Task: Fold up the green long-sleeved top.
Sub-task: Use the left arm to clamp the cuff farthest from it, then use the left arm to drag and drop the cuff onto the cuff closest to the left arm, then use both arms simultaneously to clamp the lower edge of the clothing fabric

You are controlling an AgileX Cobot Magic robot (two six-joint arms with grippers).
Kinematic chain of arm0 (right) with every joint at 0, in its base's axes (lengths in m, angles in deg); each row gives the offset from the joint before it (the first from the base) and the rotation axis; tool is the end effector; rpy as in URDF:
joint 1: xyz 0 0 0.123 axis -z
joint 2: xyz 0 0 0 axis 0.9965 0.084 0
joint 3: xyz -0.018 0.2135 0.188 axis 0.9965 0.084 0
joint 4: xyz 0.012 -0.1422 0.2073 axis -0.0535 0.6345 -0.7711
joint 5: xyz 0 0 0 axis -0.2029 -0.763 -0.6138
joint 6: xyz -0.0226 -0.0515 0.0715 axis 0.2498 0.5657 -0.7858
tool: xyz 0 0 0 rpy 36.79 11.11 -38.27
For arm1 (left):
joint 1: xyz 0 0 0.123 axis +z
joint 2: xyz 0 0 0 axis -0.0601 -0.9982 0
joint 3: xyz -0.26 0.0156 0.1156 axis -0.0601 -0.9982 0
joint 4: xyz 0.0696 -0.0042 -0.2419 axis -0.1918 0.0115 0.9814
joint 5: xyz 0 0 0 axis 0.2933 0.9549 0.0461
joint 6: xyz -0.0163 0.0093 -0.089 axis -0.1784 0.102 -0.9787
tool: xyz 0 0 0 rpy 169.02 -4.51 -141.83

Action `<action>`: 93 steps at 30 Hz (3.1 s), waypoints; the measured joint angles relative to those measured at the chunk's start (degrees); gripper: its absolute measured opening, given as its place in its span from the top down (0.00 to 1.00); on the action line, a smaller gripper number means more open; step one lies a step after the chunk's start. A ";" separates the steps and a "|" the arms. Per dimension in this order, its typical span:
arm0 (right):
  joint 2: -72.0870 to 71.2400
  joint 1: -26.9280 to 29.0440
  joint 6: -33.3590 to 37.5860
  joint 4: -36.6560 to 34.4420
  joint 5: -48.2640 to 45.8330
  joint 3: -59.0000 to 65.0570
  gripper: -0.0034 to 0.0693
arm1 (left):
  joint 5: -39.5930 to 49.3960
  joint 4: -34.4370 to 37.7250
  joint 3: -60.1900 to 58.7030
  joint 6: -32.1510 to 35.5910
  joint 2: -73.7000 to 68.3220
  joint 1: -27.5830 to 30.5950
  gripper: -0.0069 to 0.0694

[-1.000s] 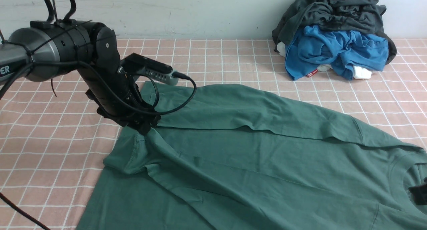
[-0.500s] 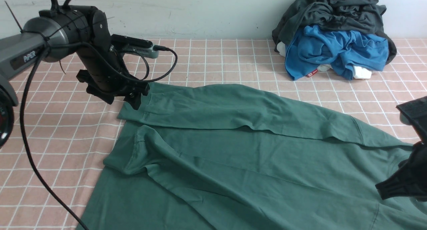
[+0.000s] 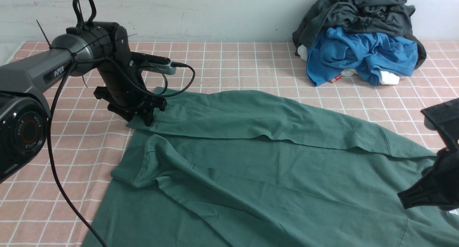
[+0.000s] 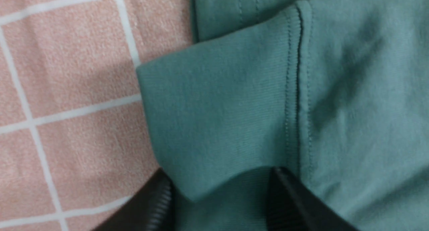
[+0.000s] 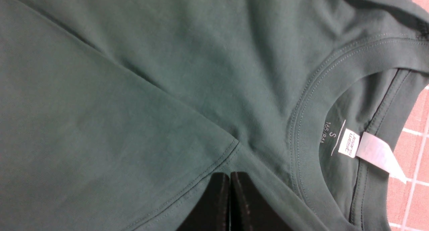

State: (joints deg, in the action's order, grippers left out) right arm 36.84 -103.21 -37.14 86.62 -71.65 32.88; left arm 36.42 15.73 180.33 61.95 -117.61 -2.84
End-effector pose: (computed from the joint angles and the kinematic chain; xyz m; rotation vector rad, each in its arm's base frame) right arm 0.2065 0.0511 0.2544 -0.2877 2.7895 -0.1475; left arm 0.4904 -0.0566 0.1635 0.3243 2.8600 -0.0392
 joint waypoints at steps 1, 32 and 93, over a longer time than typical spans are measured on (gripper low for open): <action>0.00 0.00 0.00 0.00 0.00 0.00 0.95 | 0.39 -0.07 0.41 0.06 -0.05 0.00 0.61; 0.00 0.00 0.12 -2.04 1.96 0.00 0.94 | 8.62 12.42 -31.00 2.83 40.04 0.00 0.90; -13.19 -25.51 22.60 -25.79 -16.86 5.45 0.89 | -18.86 -1.85 -82.08 34.92 52.75 -19.62 0.87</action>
State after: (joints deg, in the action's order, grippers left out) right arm 23.65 -128.72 -14.53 60.83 -88.51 38.33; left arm 17.56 13.88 98.25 96.88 -64.87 -22.46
